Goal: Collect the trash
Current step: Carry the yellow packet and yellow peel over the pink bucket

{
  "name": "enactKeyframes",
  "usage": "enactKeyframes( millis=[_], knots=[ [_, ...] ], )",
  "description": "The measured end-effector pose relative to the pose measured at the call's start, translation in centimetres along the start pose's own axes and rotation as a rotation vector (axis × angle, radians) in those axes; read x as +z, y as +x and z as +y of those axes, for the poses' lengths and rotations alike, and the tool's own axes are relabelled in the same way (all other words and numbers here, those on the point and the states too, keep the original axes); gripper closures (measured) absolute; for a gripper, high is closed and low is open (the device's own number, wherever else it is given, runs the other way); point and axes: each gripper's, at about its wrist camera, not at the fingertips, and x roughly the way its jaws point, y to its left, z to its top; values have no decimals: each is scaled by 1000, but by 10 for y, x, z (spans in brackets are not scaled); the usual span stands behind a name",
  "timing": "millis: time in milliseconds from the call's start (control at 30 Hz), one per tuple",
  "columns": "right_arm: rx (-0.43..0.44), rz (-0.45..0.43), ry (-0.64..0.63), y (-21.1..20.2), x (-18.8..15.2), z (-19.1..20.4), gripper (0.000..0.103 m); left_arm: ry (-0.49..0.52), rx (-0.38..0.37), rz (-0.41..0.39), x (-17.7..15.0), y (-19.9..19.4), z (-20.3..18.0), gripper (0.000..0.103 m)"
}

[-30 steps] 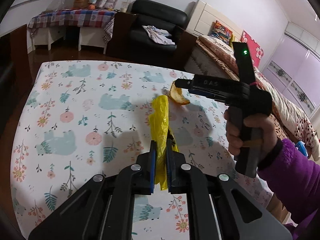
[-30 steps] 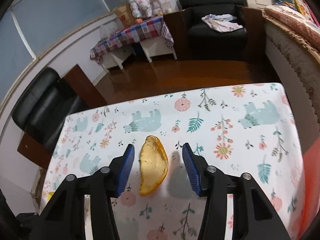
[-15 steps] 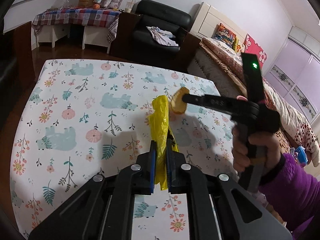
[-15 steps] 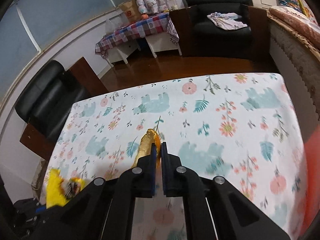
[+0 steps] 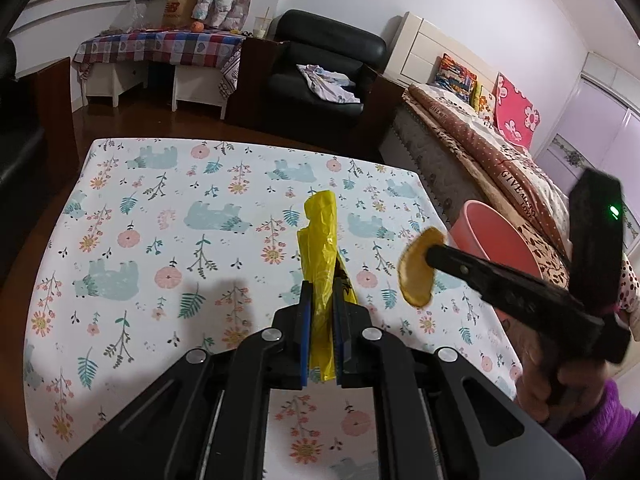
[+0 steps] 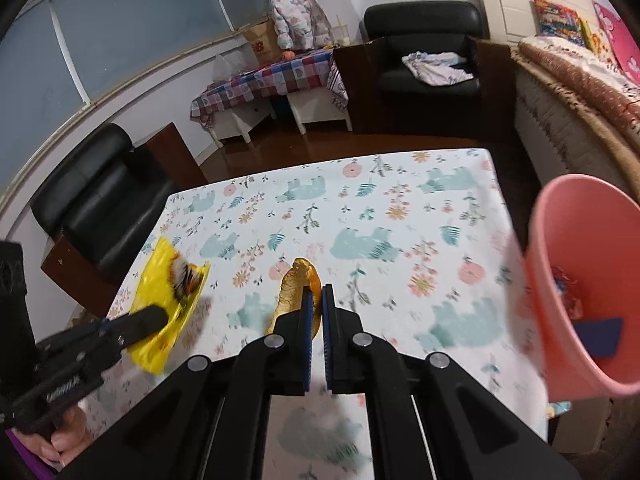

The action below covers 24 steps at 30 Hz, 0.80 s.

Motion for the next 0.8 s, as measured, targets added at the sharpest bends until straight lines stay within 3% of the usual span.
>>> enactKeyframes(
  millis=[400,800],
  knots=[
    [-37,-66,36,-51,-22,-21,99,42,37,-8,2,8,-44,95],
    [-99,-143,61,-86,-23,-43,99,81,43,-10,8,19,-83,95]
  ],
)
